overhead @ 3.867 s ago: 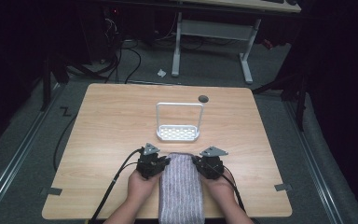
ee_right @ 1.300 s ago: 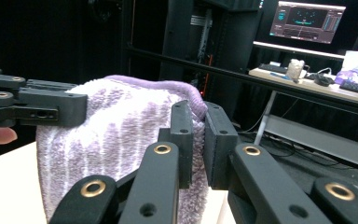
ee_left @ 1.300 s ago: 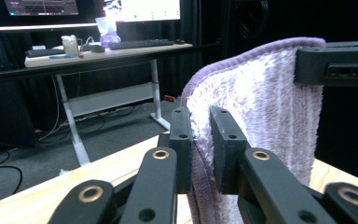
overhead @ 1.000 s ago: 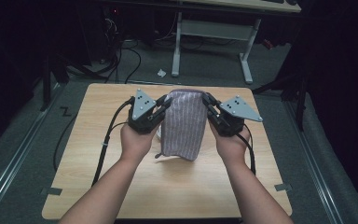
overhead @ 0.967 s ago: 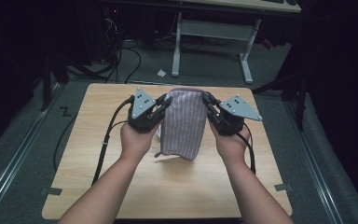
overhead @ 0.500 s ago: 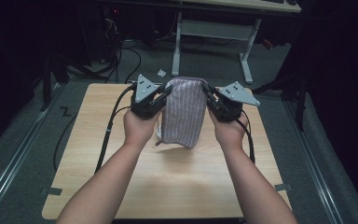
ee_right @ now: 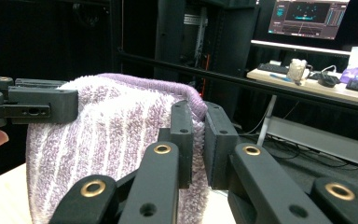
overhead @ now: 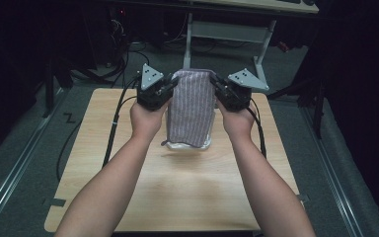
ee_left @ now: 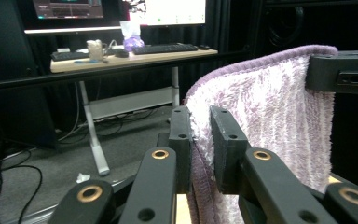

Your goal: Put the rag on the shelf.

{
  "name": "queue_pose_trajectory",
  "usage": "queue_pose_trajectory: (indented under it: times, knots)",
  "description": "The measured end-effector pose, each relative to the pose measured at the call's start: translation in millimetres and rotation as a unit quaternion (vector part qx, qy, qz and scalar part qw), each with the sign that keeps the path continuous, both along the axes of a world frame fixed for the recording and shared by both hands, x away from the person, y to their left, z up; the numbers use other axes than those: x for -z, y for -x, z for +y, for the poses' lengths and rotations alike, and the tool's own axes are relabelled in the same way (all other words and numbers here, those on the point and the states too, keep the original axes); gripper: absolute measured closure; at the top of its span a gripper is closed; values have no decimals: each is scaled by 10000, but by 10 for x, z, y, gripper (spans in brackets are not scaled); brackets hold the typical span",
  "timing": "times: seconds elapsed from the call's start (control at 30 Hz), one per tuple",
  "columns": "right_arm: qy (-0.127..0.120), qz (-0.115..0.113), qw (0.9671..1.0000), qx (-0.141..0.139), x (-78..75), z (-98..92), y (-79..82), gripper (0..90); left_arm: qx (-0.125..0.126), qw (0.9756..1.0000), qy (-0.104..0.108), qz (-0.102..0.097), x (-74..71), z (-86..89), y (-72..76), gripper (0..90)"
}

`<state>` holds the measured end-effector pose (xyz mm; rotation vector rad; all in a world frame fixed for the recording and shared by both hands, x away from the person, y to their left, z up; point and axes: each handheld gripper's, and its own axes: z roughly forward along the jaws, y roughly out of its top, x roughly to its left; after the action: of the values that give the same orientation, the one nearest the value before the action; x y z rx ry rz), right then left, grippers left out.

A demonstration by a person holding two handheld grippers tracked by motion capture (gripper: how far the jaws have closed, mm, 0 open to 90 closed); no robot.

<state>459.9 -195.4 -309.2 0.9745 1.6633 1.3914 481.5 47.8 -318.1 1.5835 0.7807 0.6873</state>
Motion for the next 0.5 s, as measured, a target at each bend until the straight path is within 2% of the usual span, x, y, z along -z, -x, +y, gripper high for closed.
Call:
queue_pose_trajectory:
  times: [0.13, 0.27, 0.37, 0.47, 0.5]
  knots:
    - [52, 11, 10000, 62, -61, -7, -145, 839, -99, 9999, -49, -25, -38, -29, -104, 794]
    - [156, 61, 9998, 96, -59, -2, -241, 838, -185, 9997, -158, 84, -3, -72, -227, 793]
    - [245, 146, 9995, 110, -24, -2, -355, 838, -262, 9992, -211, 225, 35, -87, -317, 791]
    - [303, 302, 9991, -35, 31, -20, -474, 837, -360, 9979, -291, 442, 51, -98, -405, 791]
    - [314, 364, 9988, -52, 55, -32, -509, 837, -364, 9977, -362, 440, 59, -108, -427, 791]
